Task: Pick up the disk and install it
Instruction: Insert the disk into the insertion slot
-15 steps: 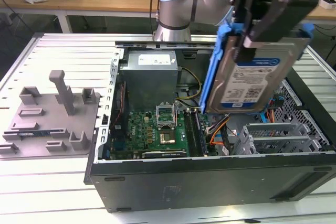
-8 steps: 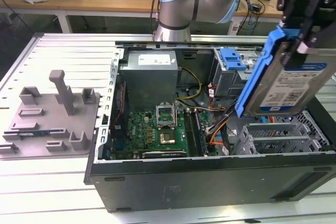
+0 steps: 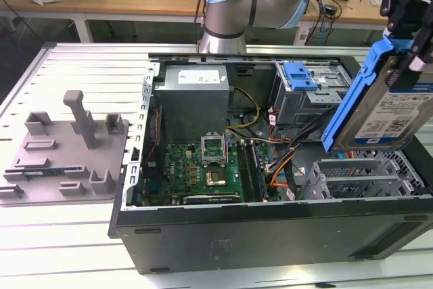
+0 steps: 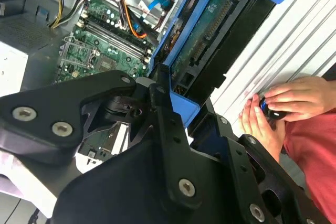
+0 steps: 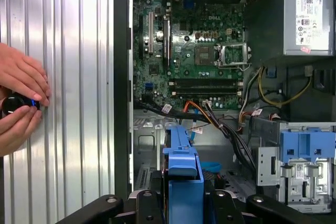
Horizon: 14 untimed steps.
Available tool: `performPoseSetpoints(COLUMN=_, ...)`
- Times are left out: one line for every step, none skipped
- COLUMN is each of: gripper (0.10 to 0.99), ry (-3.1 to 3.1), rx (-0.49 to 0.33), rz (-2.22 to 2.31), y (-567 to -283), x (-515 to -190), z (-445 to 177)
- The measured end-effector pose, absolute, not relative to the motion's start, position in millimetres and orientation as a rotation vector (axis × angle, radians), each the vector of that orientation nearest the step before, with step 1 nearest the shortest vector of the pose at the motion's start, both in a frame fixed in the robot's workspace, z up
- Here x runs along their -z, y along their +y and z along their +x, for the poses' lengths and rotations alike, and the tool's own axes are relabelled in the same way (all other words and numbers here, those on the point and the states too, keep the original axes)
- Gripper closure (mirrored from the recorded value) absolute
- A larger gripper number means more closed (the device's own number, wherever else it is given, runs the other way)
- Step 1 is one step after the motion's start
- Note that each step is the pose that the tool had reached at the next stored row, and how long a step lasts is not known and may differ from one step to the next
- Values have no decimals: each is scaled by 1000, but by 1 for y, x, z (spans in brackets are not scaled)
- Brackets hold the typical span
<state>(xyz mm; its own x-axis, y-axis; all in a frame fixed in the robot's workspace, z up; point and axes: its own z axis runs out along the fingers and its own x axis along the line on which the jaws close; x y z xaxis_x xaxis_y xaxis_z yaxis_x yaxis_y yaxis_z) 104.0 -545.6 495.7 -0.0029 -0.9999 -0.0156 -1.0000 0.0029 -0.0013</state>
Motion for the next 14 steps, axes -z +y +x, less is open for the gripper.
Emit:
performPoseSetpoints(gripper=718, ry=2216, rx=-16, rz=-2210, y=-546, x=-496, z=105)
performPoseSetpoints(gripper=718, ry=2216, rx=-15, rz=-2210, y=-546, x=-495, z=106)
performPoseSetpoints(gripper=718, ry=2216, rx=-16, rz=-2210, y=-546, x=-495, z=107)
performPoseSetpoints(gripper=718, ry=2216, rx=-16, rz=-2210, y=-546, x=-495, z=108)
performPoseSetpoints(gripper=718, ry=2216, rx=-16, rz=-2210, y=-546, x=-495, z=109)
performPoseSetpoints(gripper=718, ry=2216, rx=-15, rz=-2210, y=-546, x=-495, z=110)
performPoseSetpoints(gripper=718, ry=2216, rx=-15, rz=-2210, y=-546, x=-495, z=110)
performPoseSetpoints(gripper=718, ry=2217, rx=-15, rz=-2210, y=-546, x=-495, z=110)
performPoseSetpoints(gripper=718, ry=2217, rx=-15, rz=-2210, y=-546, x=-494, z=110)
performPoseSetpoints(gripper=718, ry=2216, rx=-16, rz=-2210, y=-546, x=-494, z=111)
performPoseSetpoints(gripper=718, ry=2216, rx=-16, rz=-2210, y=-546, x=-494, z=111)
performPoseSetpoints(gripper=718, ry=2216, rx=-16, rz=-2210, y=-546, x=-494, z=111)
performPoseSetpoints(gripper=718, ry=2216, rx=-16, rz=-2210, y=-546, x=-494, z=111)
performPoseSetpoints(gripper=718, ry=2216, rx=-16, rz=-2210, y=-546, x=-494, z=111)
